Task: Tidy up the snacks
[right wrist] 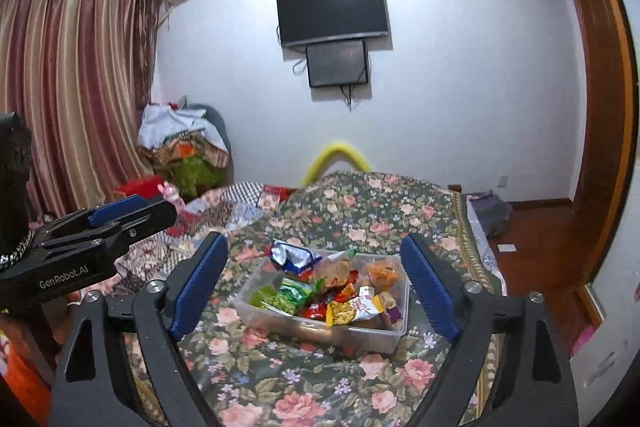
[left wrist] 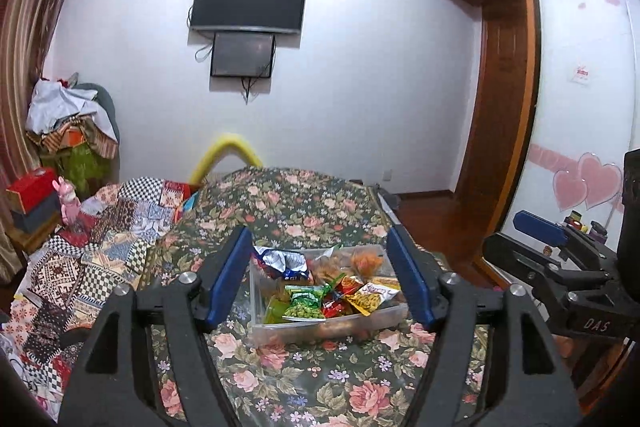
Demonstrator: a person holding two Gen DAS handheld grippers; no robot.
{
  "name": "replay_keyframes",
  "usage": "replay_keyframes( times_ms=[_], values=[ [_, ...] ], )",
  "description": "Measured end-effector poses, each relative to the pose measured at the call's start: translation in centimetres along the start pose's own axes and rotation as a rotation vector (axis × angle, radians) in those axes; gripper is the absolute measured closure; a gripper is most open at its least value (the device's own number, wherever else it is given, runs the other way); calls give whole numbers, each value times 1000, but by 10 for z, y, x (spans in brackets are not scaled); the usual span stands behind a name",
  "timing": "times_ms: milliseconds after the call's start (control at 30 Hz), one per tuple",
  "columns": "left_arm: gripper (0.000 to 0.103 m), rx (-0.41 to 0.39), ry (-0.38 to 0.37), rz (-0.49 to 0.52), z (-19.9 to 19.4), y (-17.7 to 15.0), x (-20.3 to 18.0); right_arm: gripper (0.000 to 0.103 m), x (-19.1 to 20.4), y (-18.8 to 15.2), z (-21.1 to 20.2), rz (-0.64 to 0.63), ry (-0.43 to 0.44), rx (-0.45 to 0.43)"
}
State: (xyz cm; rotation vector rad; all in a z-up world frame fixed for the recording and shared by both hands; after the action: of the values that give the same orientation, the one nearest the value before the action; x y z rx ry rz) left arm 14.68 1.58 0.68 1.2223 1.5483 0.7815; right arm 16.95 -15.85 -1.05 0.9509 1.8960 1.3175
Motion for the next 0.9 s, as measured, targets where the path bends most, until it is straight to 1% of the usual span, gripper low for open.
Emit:
replay_keyframes(
  times_ms=[67,100,200,267,367,900],
  values=[
    [30,-14,-11,10,-11,1,-4,6,0,0,-8,12,-14,-19],
    [28,-23,-9,19,-15,1,-5,4,0,0,-12,15,-20,-28],
    [19,-56,0,41,-28,0,-9,3,3,0,-20,7,-43,-40],
    [16,-68,-1,50,-34,-1,-11,0,5,0,-23,-5,-62,-44],
    [9,-83,11,54,-38,-3,-11,0,5,-2,-25,-11,-77,-42],
    [5,-75,21,59,-33,-10,-8,0,4,-9,-28,-7,-86,-23]
  ],
)
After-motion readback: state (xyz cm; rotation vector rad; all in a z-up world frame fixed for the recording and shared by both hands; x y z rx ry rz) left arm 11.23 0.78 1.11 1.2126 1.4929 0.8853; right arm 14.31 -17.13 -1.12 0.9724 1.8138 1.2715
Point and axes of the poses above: each gripper's, at about its wrist camera, not at the fingertips, and z roughly the way its jaws point, x to its left, y to its top, the point moved 6 cm from there along z, roughly the way its jaws point, and after that the axes turned 12 degrees about -z, right-handed, at the moved point
